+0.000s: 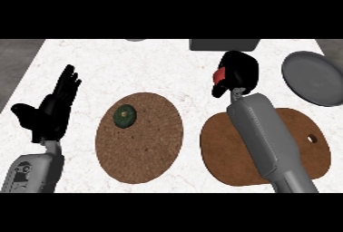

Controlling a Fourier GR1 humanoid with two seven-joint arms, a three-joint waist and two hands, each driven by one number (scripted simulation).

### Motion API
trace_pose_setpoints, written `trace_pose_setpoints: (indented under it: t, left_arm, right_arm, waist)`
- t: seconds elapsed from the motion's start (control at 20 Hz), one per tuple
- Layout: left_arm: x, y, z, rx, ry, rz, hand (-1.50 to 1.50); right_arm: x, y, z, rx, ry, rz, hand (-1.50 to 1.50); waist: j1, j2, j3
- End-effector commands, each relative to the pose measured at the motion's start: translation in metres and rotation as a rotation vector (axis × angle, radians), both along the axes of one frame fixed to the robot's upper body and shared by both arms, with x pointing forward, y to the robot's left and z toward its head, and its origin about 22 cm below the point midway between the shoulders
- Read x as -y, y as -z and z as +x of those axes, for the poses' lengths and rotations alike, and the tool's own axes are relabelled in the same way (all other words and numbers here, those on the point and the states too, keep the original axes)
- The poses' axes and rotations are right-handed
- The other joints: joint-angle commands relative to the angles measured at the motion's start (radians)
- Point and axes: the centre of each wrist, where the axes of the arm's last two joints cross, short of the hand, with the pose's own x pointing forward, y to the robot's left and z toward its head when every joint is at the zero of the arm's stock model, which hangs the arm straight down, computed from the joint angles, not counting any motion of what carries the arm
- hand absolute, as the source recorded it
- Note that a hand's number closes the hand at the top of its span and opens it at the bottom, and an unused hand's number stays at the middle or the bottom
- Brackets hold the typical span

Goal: Pick the bell pepper from the cutting board and place it in the pan

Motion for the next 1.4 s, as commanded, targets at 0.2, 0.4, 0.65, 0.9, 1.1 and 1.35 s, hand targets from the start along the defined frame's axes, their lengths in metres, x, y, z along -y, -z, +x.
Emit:
trace_pose_setpoints:
  t: [0.2,0.4,0.65,0.9,1.1,1.35]
  left_arm:
    - [-0.002,-0.001,0.0,0.002,0.003,0.006,0.0]
    - [-0.003,-0.003,-0.009,0.001,-0.013,-0.005,0.0]
    - [-0.011,0.0,-0.008,0.006,-0.011,-0.007,0.0]
    - [-0.005,-0.001,-0.004,0.018,0.01,-0.015,0.0]
    - [0.015,0.0,-0.005,0.015,0.031,-0.012,0.0]
    - [0.017,-0.008,0.011,0.031,0.058,0.004,0.0]
  right_arm:
    - [0.041,-0.045,0.011,0.261,0.131,0.068,1.5]
    - [0.097,-0.049,0.023,0.349,0.219,0.141,1.5]
    - [0.156,-0.038,0.019,0.426,0.276,0.297,1.5]
    - [0.24,-0.024,0.008,0.395,0.335,0.174,1.5]
    - [0.29,-0.011,-0.011,0.393,0.39,0.069,1.5]
    - [0.324,-0.015,-0.021,0.385,0.476,-0.007,1.5]
  waist:
    - [-0.014,-0.002,0.0]
    - [0.002,0.002,0.001]
    - [0.002,0.004,0.001]
    - [0.009,0.01,0.001]
    - [0.023,0.016,0.003]
    - [0.046,0.031,0.005]
